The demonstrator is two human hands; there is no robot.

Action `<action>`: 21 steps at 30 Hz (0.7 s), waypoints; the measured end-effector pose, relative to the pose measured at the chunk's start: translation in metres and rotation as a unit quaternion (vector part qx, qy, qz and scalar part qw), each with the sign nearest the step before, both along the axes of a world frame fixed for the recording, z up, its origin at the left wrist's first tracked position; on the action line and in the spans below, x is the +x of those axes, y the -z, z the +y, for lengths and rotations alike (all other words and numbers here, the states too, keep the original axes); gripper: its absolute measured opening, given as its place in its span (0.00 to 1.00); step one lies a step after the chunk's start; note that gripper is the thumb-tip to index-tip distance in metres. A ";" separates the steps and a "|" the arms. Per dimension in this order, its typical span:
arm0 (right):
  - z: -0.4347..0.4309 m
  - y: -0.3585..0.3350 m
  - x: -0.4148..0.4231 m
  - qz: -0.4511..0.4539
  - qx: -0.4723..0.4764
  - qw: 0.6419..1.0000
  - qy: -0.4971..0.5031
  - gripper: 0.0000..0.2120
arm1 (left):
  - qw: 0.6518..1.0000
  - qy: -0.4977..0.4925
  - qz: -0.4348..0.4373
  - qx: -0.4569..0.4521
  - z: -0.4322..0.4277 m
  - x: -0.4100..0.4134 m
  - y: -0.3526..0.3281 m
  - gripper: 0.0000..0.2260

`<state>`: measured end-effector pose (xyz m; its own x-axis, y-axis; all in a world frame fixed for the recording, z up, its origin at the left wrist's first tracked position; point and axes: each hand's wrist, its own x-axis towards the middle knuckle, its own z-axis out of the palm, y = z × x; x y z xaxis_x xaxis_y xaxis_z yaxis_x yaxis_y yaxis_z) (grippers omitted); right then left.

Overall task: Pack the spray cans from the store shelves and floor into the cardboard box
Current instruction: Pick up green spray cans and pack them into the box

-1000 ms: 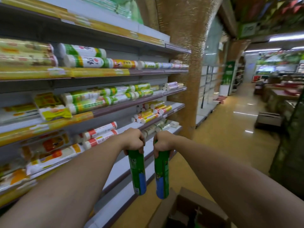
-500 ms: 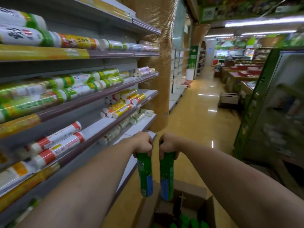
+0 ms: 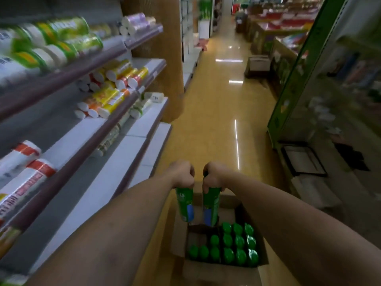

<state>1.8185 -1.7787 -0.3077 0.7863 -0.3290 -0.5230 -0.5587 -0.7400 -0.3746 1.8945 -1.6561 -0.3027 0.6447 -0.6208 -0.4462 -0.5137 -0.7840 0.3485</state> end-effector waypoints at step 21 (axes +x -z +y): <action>-0.066 0.364 0.041 0.045 0.089 0.994 0.045 0.20 | 0.987 -0.077 0.114 0.082 -0.063 0.056 0.353 0.24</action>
